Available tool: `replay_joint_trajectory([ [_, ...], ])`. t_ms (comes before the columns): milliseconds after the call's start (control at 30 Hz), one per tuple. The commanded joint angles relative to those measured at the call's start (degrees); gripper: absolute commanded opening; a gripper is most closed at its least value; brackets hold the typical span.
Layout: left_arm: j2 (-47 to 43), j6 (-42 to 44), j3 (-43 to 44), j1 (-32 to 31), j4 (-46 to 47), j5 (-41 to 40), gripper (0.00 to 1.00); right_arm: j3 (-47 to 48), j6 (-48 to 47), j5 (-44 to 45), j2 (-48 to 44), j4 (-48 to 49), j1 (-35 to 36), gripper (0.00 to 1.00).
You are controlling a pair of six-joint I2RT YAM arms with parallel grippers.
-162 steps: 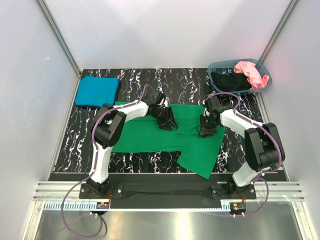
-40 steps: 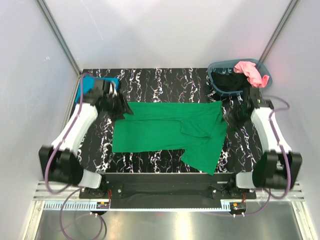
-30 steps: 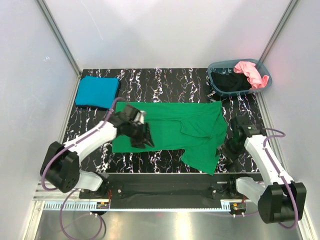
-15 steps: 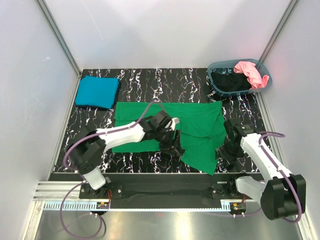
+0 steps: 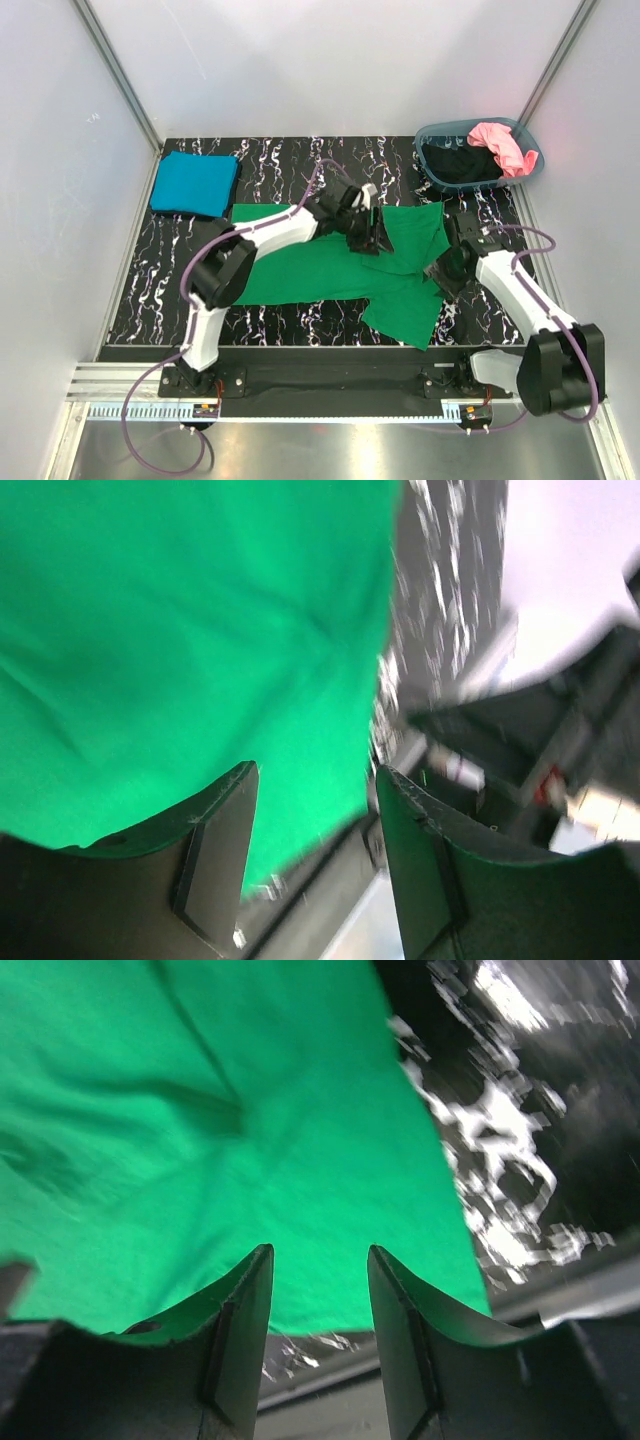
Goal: Fold and stack the t-shirts
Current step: Fold the tshirt
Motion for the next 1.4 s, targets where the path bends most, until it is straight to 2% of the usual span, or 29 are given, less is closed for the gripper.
replay_joint_trajectory([
  [0,6.1,-1.1,7.8,2.9,-1.4,-2.8,0.56,4.9,-4.9,2.4,5.3,6.3,0.0,0.5],
  [33,9.7,-1.3,12.0,4.1,-2.3,-3.0,0.56,6.2,-5.5,1.6,6.4,5.6,0.0,0.5],
  [133,14.1,-3.0,16.5,6.1,-3.9,-3.0,0.55,10.3,-6.3,-1.2,9.3,0.3,0.0,0.5],
  [267,19.5,-5.7,22.0,8.2,-4.5,-4.5,0.55,12.4,-5.0,1.3,9.0,-9.1,0.0,0.55],
  [433,24.4,-7.1,28.3,9.7,-5.5,-5.0,0.55,9.3,-3.5,1.0,2.9,-14.0,0.0,0.58],
  [600,28.6,-8.7,33.7,10.9,-6.7,-4.8,0.55,3.5,-1.8,-0.8,-1.9,-14.5,0.0,0.57],
  [800,28.3,-9.4,35.1,12.2,-5.3,-2.9,0.54,-3.5,2.9,-4.4,-5.6,-14.4,0.0,0.53],
  [933,21.8,-5.7,34.7,12.7,-7.2,1.1,0.53,-7.7,5.1,-6.7,-8.0,-11.3,0.0,0.5],
  [1000,17.2,-2.5,31.6,12.5,-10.3,1.3,0.53,-7.4,5.2,-6.5,-8.3,-11.0,0.0,0.5],
  [1033,14.9,1.9,29.9,12.0,-14.6,0.8,0.53,-6.8,4.8,-6.8,-8.2,-10.9,0.0,0.5],
  [1067,9.1,4.6,28.1,11.5,-17.3,-0.3,0.53,-6.1,4.6,-6.7,-8.2,-10.9,0.0,0.51],
  [1133,2.7,10.2,19.4,9.2,-21.6,-5.3,0.53,-3.5,4.0,-5.6,-8.2,-11.7,0.1,0.52],
  [1167,-0.5,11.4,15.5,8.2,-21.4,-6.4,0.53,-2.6,3.7,-5.2,-8.4,-12.0,0.0,0.52],
  [1200,-6.9,11.9,6.9,7.2,-21.2,-8.9,0.53,-0.7,3.6,-4.7,-8.5,-13.0,0.0,0.52],
  [1300,-15.3,12.0,-6.4,2.0,-19.9,-10.5,0.53,1.8,3.3,-3.8,-9.5,-14.7,0.0,0.53],
  [1367,-18.2,10.3,-11.7,-0.3,-17.5,-9.9,0.54,2.5,3.8,-3.1,-10.4,-15.9,0.0,0.53],
])
